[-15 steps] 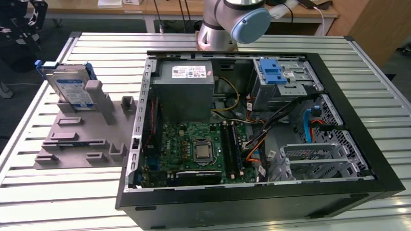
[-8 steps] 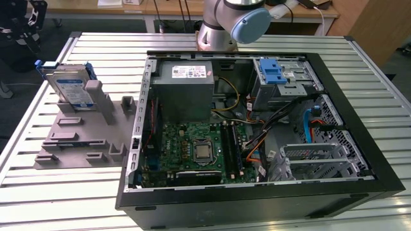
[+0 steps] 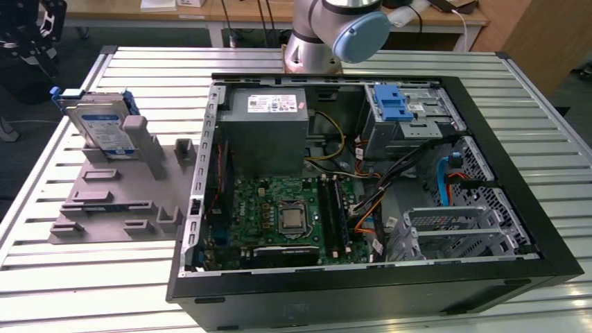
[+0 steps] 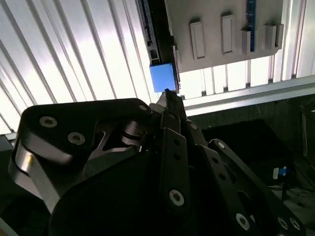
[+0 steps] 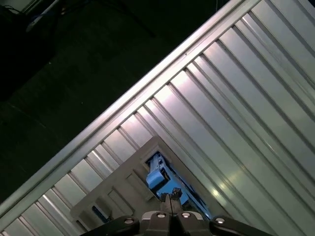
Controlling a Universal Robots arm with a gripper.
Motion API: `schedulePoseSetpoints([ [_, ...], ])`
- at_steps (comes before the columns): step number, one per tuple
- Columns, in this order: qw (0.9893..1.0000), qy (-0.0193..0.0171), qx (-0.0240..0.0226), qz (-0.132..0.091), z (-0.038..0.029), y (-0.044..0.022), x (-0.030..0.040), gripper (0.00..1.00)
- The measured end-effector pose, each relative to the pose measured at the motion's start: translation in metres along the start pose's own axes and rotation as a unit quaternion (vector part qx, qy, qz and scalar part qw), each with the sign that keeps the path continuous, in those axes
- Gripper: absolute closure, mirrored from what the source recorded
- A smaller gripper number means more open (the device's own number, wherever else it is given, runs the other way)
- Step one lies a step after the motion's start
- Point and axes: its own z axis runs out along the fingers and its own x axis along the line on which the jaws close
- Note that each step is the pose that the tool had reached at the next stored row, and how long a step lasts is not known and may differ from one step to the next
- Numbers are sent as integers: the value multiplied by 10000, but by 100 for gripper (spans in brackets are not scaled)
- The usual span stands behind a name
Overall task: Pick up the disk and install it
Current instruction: 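Pick up the disk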
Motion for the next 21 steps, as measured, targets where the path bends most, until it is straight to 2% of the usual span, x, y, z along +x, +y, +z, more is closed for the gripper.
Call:
schedulePoseSetpoints([
  [5, 9995, -3, -8, -322, 3, -1, 1, 89],
  [11, 9977, -4, -18, -674, 5, -2, 3, 89],
  [16, 9955, -6, -25, -945, 6, -2, 3, 89],
  [18, 9943, -7, -28, -1065, 7, -2, 3, 89],
  [21, 9920, -8, -34, -1265, 10, -3, 3, 89],
])
